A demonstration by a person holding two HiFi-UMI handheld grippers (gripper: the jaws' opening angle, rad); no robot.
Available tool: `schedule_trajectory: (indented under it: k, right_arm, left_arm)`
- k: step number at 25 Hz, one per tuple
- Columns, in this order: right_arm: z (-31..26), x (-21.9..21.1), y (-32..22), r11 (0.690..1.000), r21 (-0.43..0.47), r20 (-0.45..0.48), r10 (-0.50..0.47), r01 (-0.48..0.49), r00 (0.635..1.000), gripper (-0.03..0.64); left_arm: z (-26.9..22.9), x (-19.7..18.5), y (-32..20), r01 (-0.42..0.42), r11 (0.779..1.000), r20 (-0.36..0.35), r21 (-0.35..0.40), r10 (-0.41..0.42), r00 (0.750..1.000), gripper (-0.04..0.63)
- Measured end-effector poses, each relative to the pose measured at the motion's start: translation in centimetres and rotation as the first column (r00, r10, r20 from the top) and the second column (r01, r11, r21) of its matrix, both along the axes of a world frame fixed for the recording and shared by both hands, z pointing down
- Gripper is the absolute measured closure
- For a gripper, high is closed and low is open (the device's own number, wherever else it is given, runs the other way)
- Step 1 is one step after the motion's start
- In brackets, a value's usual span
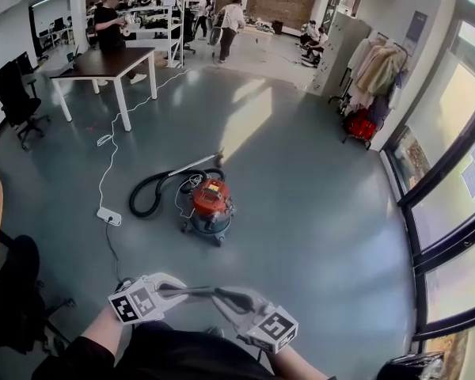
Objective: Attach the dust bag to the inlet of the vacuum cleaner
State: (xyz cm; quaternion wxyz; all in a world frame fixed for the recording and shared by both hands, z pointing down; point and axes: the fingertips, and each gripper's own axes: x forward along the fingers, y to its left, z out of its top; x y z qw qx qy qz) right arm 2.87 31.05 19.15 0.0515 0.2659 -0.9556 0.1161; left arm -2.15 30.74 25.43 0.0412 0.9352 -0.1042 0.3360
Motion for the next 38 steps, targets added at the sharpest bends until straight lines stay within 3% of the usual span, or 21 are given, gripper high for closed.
schedule_trajectory:
  k: [8, 13, 22, 27, 31, 38]
  right_arm:
    - [0.6, 2.7, -1.1, 1.0, -0.02, -0.024, 0.01, -0.011, 1.0, 0.586]
    - [1.2, 1.7, -3.3, 0.999, -0.025, -0.048, 0.02, -0.021, 0.999, 0.586]
    - [1.4, -2.7, -12.1, 0.994, -0.069, -0.074, 0.084, -0.089, 0.994, 0.586]
    - [1.3, -4.9, -18.0, 0.978, -0.105, -0.1, 0.168, -0.178, 0.981, 0.586]
    - [0.5, -6.2, -21.9, 0.97, -0.082, -0.131, 0.219, -0.231, 0.967, 0.586]
    - [1.1, -6.1, -26.4, 0.963, -0.093, -0.137, 0.238, -0.252, 0.961, 0.586]
  left_arm:
    - [0.9, 1.9, -0.5, 0.002, 1.0, 0.013, -0.004, -0.001, 1.0, 0.554]
    - [0.8, 1.5, -3.1, -0.021, 1.0, -0.033, -0.012, 0.02, 0.999, 0.554]
    - [1.8, -1.9, -11.7, -0.14, 0.99, -0.044, -0.012, 0.139, 0.989, 0.554]
    - [2.3, -4.6, -17.1, -0.207, 0.978, -0.054, -0.02, 0.206, 0.977, 0.554]
    - [2.8, -6.4, -20.6, -0.27, 0.963, -0.036, -0.005, 0.27, 0.962, 0.554]
    - [3.8, -6.2, -23.8, -0.308, 0.951, -0.058, -0.012, 0.307, 0.95, 0.554]
